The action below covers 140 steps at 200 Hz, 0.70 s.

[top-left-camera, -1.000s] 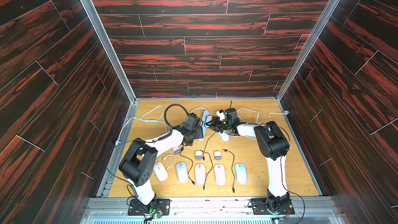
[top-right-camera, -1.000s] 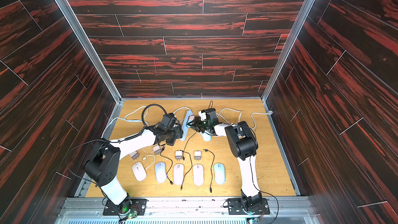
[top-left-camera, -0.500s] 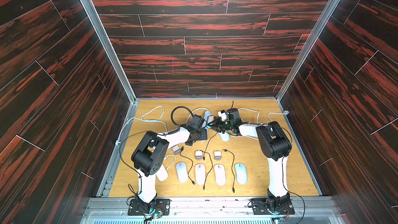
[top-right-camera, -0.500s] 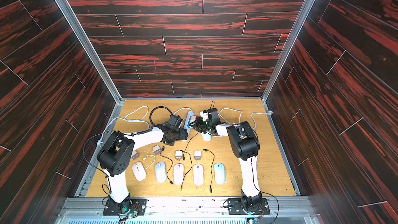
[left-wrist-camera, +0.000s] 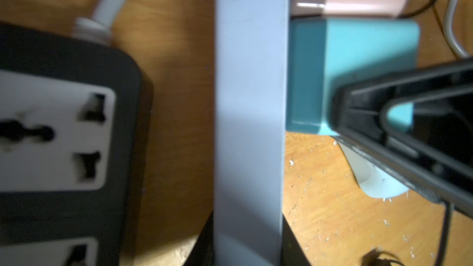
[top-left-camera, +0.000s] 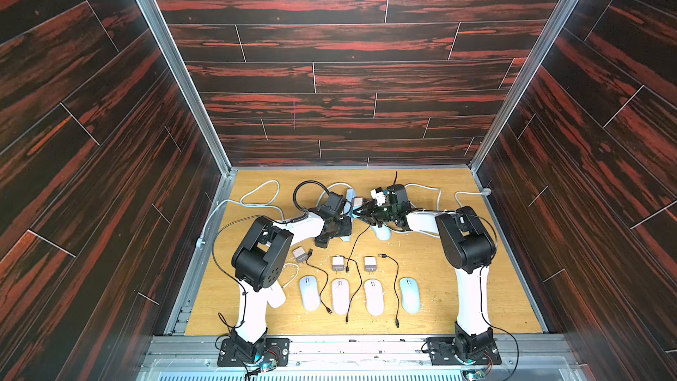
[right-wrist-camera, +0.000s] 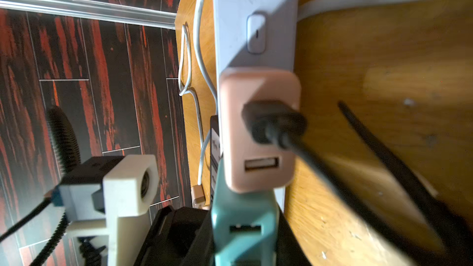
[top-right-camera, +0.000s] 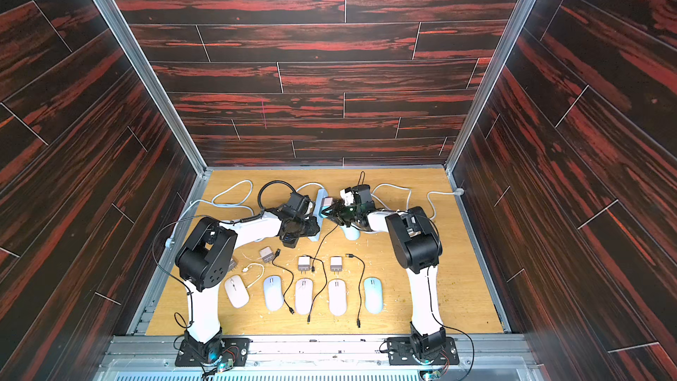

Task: Unplug the wireless mouse
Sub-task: Place the power cord at the center of the board.

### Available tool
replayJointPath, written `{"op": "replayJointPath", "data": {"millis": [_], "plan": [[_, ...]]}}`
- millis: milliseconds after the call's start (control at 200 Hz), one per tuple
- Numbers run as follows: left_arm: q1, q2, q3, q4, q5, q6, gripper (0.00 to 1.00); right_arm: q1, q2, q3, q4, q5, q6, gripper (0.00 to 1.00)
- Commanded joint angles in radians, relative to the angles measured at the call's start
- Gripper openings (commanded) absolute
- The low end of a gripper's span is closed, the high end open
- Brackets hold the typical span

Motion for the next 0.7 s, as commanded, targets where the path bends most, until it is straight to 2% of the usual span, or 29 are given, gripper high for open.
{"op": "replayJointPath", "data": {"millis": [0,150,381,696], "plan": [[0.036,0.002,-0.013,0.022,-0.033,-0.039,0.15,-0.009,-0.051,-0.051,0.037,-0.010,0.007,0.05],[0.050,-0.001,-0.045,0.052,-0.030,-0.069,0.00,-0.017,-0.080,-0.100,0.124,-0.016,0.035,0.03],[0.070,-0.006,-0.064,0.063,-0.032,-0.091,0.00,-0.033,-0.128,-0.143,0.121,0.028,0.030,0.00],[0.088,0.000,-0.072,0.061,-0.041,-0.112,0.00,-0.033,-0.177,-0.154,-0.034,0.129,-0.058,0.00]]}}
